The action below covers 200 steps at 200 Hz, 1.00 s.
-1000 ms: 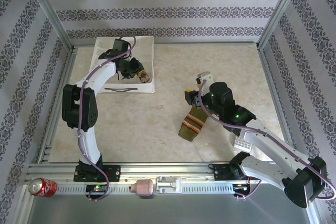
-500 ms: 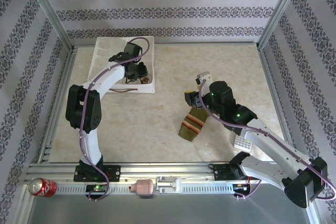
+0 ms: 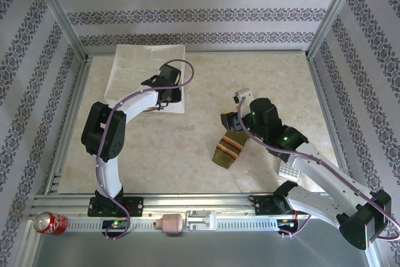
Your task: Roll the socks
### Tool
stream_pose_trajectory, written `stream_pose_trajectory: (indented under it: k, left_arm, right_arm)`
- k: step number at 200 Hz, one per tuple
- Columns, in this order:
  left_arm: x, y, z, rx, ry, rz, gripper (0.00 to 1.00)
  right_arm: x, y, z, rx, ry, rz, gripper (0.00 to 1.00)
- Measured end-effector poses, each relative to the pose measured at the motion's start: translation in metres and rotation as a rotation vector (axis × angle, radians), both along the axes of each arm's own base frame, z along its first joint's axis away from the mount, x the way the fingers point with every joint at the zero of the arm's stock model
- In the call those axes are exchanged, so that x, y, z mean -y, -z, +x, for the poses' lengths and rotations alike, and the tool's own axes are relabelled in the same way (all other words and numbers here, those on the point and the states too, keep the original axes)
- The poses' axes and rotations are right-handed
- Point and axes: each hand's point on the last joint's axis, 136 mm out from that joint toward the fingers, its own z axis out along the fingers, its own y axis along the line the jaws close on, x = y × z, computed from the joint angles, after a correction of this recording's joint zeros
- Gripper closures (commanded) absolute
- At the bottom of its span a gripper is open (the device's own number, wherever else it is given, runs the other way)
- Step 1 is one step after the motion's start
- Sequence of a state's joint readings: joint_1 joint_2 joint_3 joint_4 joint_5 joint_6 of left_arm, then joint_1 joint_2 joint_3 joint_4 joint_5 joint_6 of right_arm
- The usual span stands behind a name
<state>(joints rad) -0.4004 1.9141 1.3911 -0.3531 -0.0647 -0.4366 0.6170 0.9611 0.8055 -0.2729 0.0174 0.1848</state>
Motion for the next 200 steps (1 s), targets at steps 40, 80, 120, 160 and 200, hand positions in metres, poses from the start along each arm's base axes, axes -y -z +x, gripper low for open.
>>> stream_pose_trajectory:
  k: [40,80,120,160,200]
  left_arm:
    - [-0.005,-0.017,-0.010,0.043,-0.001,0.004,0.25]
    - [-0.001,-0.064,-0.011,0.071,-0.023,-0.062,0.14]
    - [0.000,-0.098,-0.019,0.053,-0.059,-0.166,0.31]
    - [0.007,-0.110,-0.036,-0.011,-0.064,-0.295,0.52]
    - [0.080,-0.100,-0.093,-0.143,0.136,-0.444,0.56]
  right_arm:
    - [0.000,0.000,0.000,-0.001,0.000,0.000,0.37]
    - [0.000,0.000,0.001,-0.002,0.000,-0.001,0.36]
    - [-0.001,0.001,0.003,-0.004,0.004,-0.007,0.38]
    - [0.019,0.006,0.013,-0.027,0.111,-0.015,0.43]
    - [0.073,0.048,0.031,-0.223,0.374,0.056,0.49]
